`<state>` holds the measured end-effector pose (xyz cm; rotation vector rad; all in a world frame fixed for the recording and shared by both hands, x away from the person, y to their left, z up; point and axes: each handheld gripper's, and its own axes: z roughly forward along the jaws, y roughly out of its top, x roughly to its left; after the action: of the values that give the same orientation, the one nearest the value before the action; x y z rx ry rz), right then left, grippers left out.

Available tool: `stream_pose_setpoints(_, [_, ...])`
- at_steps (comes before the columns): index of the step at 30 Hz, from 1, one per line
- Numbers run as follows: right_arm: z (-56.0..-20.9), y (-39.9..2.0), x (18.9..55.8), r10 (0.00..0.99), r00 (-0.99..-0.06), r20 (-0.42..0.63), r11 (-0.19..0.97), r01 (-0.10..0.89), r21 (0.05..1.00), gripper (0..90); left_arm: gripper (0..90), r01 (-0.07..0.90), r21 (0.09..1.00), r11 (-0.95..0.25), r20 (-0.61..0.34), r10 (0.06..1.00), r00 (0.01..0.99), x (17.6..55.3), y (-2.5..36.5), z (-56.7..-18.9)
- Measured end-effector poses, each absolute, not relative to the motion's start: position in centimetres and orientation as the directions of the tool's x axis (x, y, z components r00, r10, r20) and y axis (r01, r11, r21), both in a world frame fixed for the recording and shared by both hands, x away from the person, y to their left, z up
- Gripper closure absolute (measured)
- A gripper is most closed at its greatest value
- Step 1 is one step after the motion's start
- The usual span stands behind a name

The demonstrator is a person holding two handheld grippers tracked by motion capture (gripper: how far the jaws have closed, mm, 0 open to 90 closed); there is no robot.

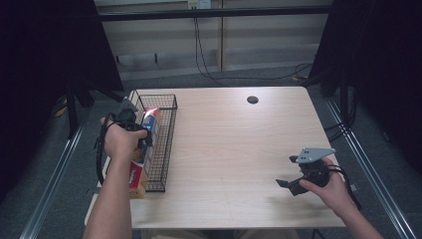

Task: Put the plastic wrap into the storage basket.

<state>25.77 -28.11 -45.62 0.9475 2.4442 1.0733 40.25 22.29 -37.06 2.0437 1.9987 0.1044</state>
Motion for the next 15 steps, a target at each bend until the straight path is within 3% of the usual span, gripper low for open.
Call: stream_pose_setpoints(15, [-45.64,-28.1,25.76,0.677,-0.735,-0.014,0.502,0.448,0.74,4.4,42.7,0.971,0.238,-0.013,-0.134,0.99,0.046,40.54,22.22,-37.68])
